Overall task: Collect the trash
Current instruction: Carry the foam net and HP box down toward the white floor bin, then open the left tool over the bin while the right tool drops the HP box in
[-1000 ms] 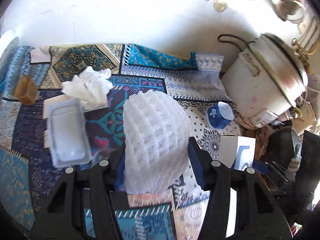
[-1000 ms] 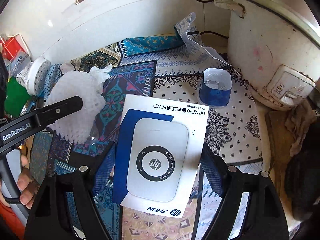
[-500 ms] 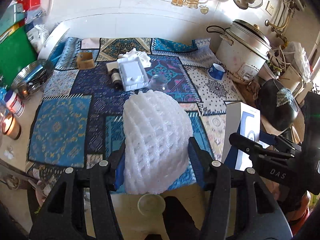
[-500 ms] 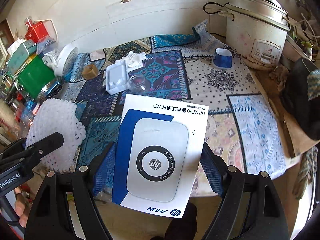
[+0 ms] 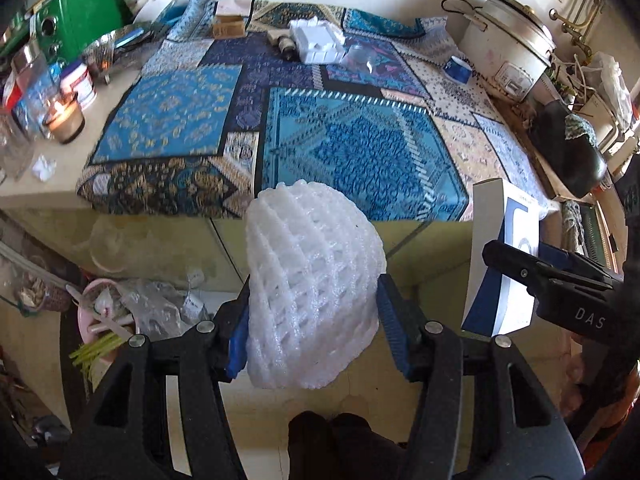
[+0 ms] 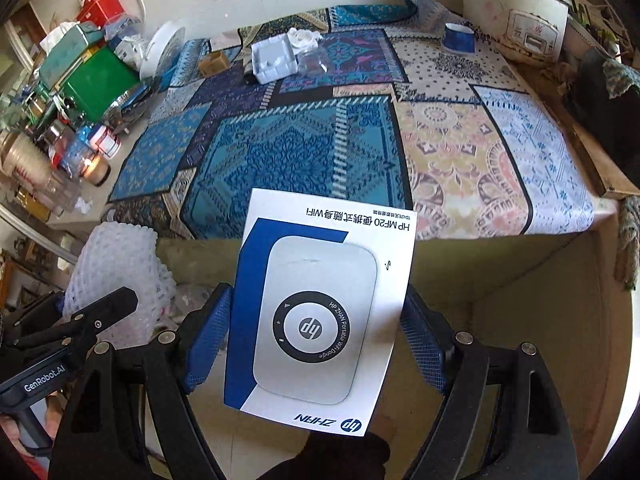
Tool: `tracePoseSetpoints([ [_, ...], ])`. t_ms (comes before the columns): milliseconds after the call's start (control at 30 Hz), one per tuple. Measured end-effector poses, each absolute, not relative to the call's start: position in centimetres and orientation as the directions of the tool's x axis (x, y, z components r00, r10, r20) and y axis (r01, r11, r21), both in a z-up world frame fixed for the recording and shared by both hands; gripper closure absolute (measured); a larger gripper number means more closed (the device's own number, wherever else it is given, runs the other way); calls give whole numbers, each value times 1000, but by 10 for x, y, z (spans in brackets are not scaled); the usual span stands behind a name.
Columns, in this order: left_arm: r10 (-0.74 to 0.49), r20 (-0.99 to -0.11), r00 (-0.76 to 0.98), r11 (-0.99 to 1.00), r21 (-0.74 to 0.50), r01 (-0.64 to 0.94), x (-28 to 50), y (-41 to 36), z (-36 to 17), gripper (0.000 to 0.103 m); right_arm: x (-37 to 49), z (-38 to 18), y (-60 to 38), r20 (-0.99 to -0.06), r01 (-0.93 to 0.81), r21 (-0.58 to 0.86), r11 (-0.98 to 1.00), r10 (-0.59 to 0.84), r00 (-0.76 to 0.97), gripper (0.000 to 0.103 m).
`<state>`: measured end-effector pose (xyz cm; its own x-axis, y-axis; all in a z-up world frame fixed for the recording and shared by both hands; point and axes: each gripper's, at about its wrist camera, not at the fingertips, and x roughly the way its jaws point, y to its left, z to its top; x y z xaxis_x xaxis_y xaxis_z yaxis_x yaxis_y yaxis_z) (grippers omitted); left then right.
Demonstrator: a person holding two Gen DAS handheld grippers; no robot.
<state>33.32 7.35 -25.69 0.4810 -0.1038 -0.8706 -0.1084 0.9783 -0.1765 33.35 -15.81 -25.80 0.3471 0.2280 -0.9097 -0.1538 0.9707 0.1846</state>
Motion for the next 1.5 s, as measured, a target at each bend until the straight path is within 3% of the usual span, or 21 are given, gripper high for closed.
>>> tracePoseSetpoints([
  [367, -156, -934, 320, 943, -238, -234, 323, 50, -420, 47, 298, -386, -182, -950, -150, 223, 963, 249, 187, 24],
  [700, -229, -954, 195, 909, -281, -307, 346, 37, -634, 47, 292, -572, -219, -983, -90, 168, 982, 174, 65, 24],
  [1033, -305, -946, 113, 885, -325, -332, 356, 36, -826, 47, 301, -716, -206, -981, -79, 189, 979, 191, 31, 24],
  [1267, -357, -929, 96, 867, -368, -336, 357, 40, -894, 42, 318, -768, -175, -974, -102, 222, 970, 225, 24, 24],
  [1500, -324, -938, 121, 889, -346, -301, 352, 36, -905, 31, 321, -783, -175, -974, -112, 222, 968, 227, 27, 24],
])
